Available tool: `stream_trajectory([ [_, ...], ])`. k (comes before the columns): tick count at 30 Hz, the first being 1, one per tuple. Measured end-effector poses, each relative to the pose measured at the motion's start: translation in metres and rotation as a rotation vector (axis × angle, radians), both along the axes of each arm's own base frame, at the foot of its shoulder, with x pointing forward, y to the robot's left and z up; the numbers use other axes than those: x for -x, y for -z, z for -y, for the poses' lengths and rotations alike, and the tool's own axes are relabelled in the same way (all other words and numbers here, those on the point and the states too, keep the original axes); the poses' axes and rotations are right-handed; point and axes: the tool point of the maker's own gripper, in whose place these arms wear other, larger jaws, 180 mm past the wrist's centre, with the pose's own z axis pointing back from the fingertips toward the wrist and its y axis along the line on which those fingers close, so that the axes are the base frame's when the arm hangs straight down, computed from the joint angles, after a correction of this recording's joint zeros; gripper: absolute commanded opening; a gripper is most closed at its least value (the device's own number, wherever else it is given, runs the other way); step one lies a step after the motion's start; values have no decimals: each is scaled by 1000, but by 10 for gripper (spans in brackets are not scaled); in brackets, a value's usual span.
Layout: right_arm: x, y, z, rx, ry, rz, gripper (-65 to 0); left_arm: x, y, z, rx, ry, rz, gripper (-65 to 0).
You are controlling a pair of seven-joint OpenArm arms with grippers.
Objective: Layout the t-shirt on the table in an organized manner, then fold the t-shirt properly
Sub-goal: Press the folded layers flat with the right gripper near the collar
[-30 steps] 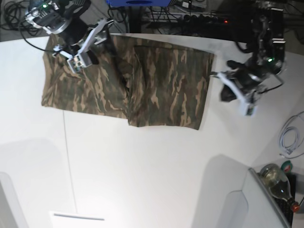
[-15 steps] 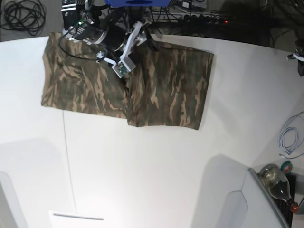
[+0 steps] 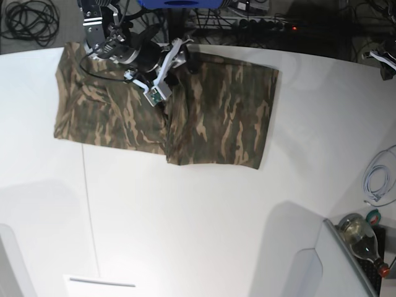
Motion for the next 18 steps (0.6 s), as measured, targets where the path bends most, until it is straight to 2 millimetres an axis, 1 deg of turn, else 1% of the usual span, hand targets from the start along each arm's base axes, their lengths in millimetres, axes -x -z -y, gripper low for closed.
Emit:
stream_trajectory([
  [1,0,0,0,3,-1,0,-516,0,1,1,3,-1,0,-650],
  [2,-1,0,0,0,0,3,-593,1,1,1,3,-1,-1,-650],
  [3,-1,-1,0,-1,1,4,-650,0,1,1,3,-1,1,-650],
  [4,-2,-1,0,-1,2,5,-650,0,1,1,2,-1,1,-650],
  [5,-2,-1,0,-1,1,5,-627,-1,0,1,2,-1,3,-650],
  [7,2,-4,0,-3,1,8,-641,0,1,1,3,-1,2,-650],
  [10,11,-15,0,-2,3,23,-647,0,1,1,3,-1,2,-650],
  [14,13,-34,-2,-19,15,64,-647,-1,1,1,3,-1,2,-650],
  [16,15,-36,-2,-22,18,63,-647,-1,1,1,3,-1,2,-650],
  [18,19,-32,-2,-19,15,47,-647,-1,1,2,4,1,2,-650],
])
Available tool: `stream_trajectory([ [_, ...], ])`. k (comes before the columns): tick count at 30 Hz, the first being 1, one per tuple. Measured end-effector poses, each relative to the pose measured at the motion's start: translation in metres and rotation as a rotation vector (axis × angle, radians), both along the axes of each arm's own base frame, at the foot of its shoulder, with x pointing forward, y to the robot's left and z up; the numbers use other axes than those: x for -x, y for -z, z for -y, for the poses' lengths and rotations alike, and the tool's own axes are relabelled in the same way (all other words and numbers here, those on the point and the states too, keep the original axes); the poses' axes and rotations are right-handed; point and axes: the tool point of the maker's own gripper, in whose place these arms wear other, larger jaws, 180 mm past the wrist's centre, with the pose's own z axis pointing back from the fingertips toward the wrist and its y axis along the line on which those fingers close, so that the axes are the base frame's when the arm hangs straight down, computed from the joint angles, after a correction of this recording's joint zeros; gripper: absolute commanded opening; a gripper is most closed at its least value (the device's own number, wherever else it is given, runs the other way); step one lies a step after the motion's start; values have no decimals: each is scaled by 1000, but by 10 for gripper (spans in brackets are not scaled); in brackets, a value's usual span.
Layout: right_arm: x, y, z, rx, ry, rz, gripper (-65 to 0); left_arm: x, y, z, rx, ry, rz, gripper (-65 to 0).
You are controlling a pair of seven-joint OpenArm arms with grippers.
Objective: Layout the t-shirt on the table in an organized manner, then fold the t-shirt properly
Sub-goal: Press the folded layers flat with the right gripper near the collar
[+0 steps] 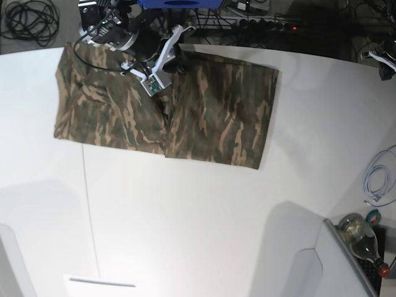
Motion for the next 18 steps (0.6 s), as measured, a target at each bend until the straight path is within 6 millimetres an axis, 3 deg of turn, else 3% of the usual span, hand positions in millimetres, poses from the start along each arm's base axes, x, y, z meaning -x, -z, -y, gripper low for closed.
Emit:
stream_trajectory([
  [4,7,7,0,3,-4,-27,-647,-1,0,0,0,1,3,-650],
  [9,15,0,1,2,1,-25,-647,-1,0,0,-1,2,0,-650],
  [18,15,5,2,-3,11,-36,-647,-1,0,0,-2,2,-3,-650],
])
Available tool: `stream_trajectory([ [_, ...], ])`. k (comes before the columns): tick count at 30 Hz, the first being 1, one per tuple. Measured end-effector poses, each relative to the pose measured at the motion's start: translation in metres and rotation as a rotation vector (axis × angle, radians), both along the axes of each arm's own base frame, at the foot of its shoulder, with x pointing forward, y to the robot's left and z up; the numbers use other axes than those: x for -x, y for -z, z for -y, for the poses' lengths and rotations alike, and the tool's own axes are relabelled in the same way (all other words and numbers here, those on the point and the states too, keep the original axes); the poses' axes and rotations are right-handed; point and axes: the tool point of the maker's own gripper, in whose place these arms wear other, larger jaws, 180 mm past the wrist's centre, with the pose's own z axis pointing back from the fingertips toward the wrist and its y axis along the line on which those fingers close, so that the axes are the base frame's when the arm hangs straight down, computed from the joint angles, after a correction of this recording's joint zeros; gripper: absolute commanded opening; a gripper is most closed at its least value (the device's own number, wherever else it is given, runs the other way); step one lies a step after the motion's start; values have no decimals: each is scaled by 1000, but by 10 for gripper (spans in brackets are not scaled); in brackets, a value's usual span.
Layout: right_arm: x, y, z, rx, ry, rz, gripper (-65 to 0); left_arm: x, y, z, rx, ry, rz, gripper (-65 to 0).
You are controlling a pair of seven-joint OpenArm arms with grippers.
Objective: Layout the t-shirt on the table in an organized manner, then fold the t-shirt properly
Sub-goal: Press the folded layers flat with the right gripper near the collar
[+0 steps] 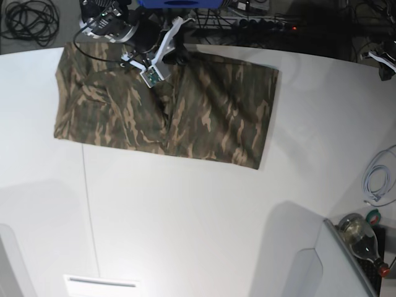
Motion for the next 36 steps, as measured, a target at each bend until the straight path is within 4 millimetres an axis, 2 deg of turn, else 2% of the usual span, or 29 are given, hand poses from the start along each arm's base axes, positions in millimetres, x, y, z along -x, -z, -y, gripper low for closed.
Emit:
stream_trajectory([
  [3,3,20,0,12,-9,-50,-638,0,0,0,0,0,0,-650],
  [5,4,23,0,10,-8,-59,-597,0,0,0,0,0,0,-650],
  [8,8,20,0,11,-8,-60,-477,0,0,0,0,0,-1,-650],
  [11,6,4,0,-1,3,-14,-336,1,0,0,0,0,-3,-650],
  [13,0,-3,-2,-21,18,19,-276,1,1,0,-1,0,-5,-650],
  [14,-2,-2,-2,-23,19,21,-267,2,1,0,-2,1,-7,-650],
  [22,-8,33,-4,-9,3,-51,-281,1,0,-1,-3,1,-8,-650],
  [23,-9,36,-4,-10,2,-58,-320,2,0,-1,-3,1,-8,-650],
  [24,-10,38,-4,-7,-1,-62,-389,2,0,-1,-3,1,-8,-650],
  [26,-10,39,-4,-6,-2,-61,-581,2,0,-1,-3,1,-8,-650],
  [27,-9,39,-4,-6,-3,-62,-650,2,0,-1,-3,1,-8,-650],
  [28,-8,38,-4,-3,-7,-64,-650,2,0,-1,-3,1,-8,-650],
  [30,-6,31,-5,-9,-4,-48,-611,2,0,-1,-3,1,-8,-650],
  [33,2,17,-8,-16,-8,-25,-648,2,0,-1,-3,1,-8,-650],
  [36,9,0,-23,-43,-50,1,-647,1,0,-1,-4,1,-6,-650],
])
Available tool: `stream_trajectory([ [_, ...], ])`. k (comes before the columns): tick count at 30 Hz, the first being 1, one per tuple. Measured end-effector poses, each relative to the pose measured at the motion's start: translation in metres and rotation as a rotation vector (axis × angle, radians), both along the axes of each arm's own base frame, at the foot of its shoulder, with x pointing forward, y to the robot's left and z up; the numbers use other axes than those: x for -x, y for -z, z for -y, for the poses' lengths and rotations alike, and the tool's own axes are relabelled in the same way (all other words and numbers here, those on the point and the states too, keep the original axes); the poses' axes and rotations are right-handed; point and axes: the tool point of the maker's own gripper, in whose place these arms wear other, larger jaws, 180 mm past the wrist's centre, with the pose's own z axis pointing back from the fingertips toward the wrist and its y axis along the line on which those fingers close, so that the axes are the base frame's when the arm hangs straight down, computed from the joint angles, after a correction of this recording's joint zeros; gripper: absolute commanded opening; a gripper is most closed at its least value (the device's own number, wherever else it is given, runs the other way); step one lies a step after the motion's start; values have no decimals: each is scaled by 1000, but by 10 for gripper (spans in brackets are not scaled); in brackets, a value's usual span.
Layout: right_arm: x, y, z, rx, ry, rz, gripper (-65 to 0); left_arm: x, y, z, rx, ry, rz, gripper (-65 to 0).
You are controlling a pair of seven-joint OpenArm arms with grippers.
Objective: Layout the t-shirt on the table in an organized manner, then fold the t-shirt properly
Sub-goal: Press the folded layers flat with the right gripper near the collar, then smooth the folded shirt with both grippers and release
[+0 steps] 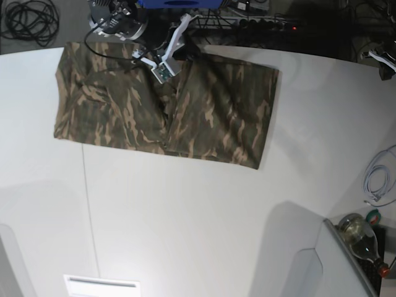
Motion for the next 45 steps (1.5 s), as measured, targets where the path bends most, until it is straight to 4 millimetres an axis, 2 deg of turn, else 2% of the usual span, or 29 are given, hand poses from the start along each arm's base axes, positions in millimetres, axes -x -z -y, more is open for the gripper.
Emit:
stream_trajectory([
  [5,-3,-14,5,33,-24,21,-647,-1,-1,-1,-2,0,2,-650],
  [8,-5,-13,5,30,-22,24,-647,-1,-1,0,-1,1,1,-650],
  [11,-3,3,3,36,-31,-19,-647,-1,-1,-1,-3,1,1,-650],
  [15,-1,30,19,64,9,-87,-645,-1,-1,-1,-2,1,2,-650],
  [18,-5,31,24,57,44,-75,-584,0,0,0,-1,1,0,-650],
  [21,-9,31,32,62,72,-70,-443,0,0,-1,-2,1,-1,-650],
  [23,-4,29,34,66,75,-71,-362,0,0,0,-1,1,-1,-650],
  [26,7,8,37,73,73,-37,-303,-1,-1,-1,-2,1,2,-650],
  [28,1,-15,40,77,78,24,-300,-1,-1,-1,-2,1,1,-650],
  [29,-9,-30,41,65,91,74,-299,-1,0,1,2,3,2,-650],
  [31,-34,-49,43,63,100,163,-297,-6,6,19,39,91,-18,-650],
  [33,-68,-56,49,108,62,233,-297,-14,13,47,87,179,-20,-650],
  [34,-85,-55,53,144,33,255,-297,-18,16,61,109,194,-8,-650],
  [37,-141,-33,72,304,-11,223,-297,-27,25,106,165,229,25,-650],
  [38,-153,-28,74,324,-13,214,-297,-30,29,123,191,254,25,-650],
  [41,-180,-16,66,327,-41,191,-297,-39,41,173,263,340,19,-650],
  [45,-196,1,68,344,-60,137,-297,-52,42,220,333,421,49,-650],
])
